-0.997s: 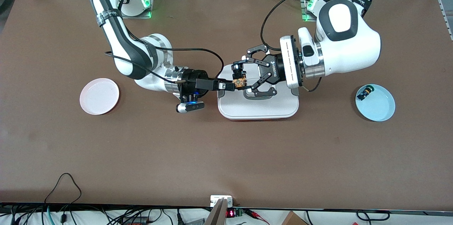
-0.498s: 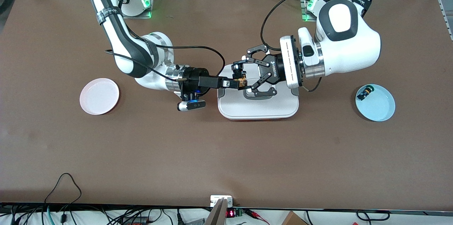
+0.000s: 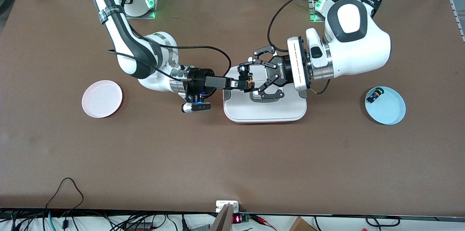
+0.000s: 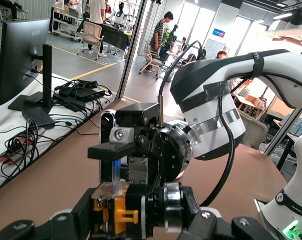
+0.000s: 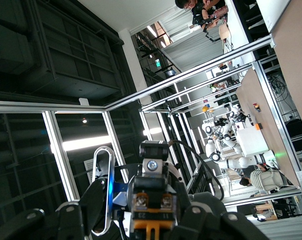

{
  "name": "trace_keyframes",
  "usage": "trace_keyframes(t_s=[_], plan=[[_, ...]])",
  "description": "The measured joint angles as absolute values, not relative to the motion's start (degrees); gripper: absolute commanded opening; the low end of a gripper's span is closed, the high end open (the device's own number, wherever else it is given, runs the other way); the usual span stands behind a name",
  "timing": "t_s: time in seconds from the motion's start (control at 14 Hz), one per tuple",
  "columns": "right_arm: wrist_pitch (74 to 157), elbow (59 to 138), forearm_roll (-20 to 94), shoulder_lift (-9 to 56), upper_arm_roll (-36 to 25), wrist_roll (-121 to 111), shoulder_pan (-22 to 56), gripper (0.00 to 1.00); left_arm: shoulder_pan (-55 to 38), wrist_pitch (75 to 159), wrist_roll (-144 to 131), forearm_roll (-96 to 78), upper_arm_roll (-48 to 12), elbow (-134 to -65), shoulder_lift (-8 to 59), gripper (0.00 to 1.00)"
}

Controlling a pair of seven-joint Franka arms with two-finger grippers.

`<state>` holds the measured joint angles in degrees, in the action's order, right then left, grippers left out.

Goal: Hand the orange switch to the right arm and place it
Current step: 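Close the right gripper on the orange switch beside the left gripper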

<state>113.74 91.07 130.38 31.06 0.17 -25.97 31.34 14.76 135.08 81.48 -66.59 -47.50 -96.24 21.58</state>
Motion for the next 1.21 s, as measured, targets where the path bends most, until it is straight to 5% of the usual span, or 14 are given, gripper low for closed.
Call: trace_keyframes(t_s=[1.21], plan=[[112.68,92.29,130.38,31.08,0.16,-30.01,31.42,0.41,14.76,135.08,81.48,-66.59,-47.5,-96.25,21.61,0.13]])
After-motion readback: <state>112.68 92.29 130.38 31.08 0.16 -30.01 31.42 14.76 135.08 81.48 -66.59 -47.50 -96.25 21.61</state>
